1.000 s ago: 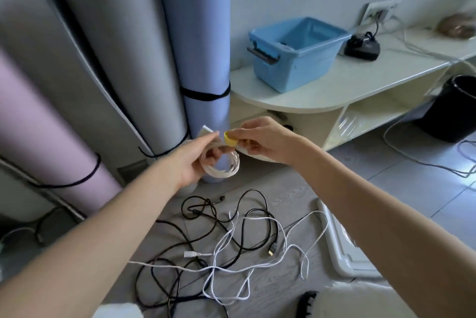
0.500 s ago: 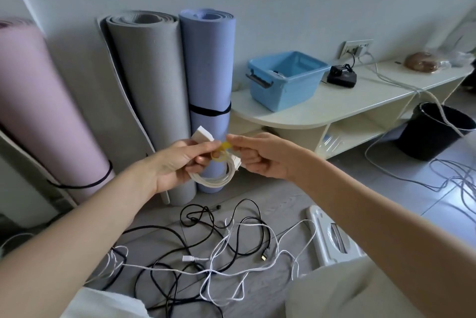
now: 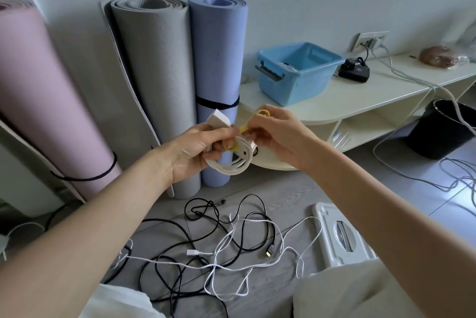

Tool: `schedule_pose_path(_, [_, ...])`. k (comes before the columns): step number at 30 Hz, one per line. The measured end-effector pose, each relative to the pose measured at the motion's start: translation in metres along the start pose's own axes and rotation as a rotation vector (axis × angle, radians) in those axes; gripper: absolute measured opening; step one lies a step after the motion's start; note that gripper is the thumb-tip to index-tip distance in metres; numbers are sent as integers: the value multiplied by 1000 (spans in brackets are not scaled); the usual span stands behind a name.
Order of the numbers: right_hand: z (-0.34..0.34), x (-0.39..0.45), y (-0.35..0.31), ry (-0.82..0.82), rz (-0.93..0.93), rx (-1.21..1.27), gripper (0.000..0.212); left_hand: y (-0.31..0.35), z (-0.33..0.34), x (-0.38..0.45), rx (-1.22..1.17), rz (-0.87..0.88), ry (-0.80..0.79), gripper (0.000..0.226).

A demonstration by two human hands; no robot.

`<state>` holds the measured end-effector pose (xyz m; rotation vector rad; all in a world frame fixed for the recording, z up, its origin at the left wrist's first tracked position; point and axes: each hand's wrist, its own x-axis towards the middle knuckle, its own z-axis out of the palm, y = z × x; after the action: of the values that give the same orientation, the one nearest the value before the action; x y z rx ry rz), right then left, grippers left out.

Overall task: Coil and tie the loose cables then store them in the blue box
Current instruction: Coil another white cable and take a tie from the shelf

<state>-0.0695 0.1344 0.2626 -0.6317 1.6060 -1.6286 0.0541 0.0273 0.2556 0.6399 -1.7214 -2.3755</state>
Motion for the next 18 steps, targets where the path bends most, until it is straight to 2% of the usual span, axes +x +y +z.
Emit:
schedule_pose_path(3, [-2, 1, 1, 74, -76, -130, 19, 1, 2, -1, -34, 3, -65, 13])
schedule_pose_path(5, [-1, 1, 2, 90, -81, -179, 18, 1, 2, -2, -41, 9, -97, 11])
schedule_pose_path(9, [2, -3, 2, 68, -27, -193, 10, -1, 3, -4, -14, 1, -135, 13])
schedule_pose_path(12, [4, -7, 0, 55, 22, -231, 9, 0, 3, -5, 117, 15, -174, 23])
schedule_pose_path(14, [5, -7, 1, 61, 45, -261, 11, -1, 2, -4, 253, 40, -142, 26])
schedule_pose_path(18, [5, -5, 2, 106, 83, -232, 6, -1, 2, 0, 426, 126, -6, 18])
